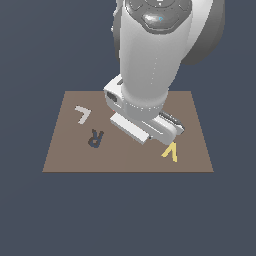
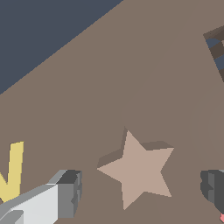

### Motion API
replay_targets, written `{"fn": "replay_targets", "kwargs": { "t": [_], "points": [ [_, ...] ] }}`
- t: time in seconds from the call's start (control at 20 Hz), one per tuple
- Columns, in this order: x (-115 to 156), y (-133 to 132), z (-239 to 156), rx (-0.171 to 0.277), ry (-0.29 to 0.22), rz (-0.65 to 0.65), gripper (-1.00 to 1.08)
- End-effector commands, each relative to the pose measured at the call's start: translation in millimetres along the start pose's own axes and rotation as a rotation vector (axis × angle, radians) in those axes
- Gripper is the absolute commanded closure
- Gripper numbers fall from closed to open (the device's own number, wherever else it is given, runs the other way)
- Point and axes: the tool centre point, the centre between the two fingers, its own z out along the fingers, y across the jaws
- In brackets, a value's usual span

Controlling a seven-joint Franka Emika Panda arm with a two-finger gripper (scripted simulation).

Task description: Insert a designated object into the corresponding slot on a board.

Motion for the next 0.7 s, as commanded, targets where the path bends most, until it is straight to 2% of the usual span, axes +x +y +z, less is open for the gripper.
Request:
{"fn": "replay_targets", "kwargs": {
  "t": [0.0,0.65],
  "points": [
    [1.4,-1.7,3.7,0.002,0.001,0.027,-0.92],
    [2.3,-2.7,22.8,0.003,0.001,0.045,-0.92]
  ]
}}
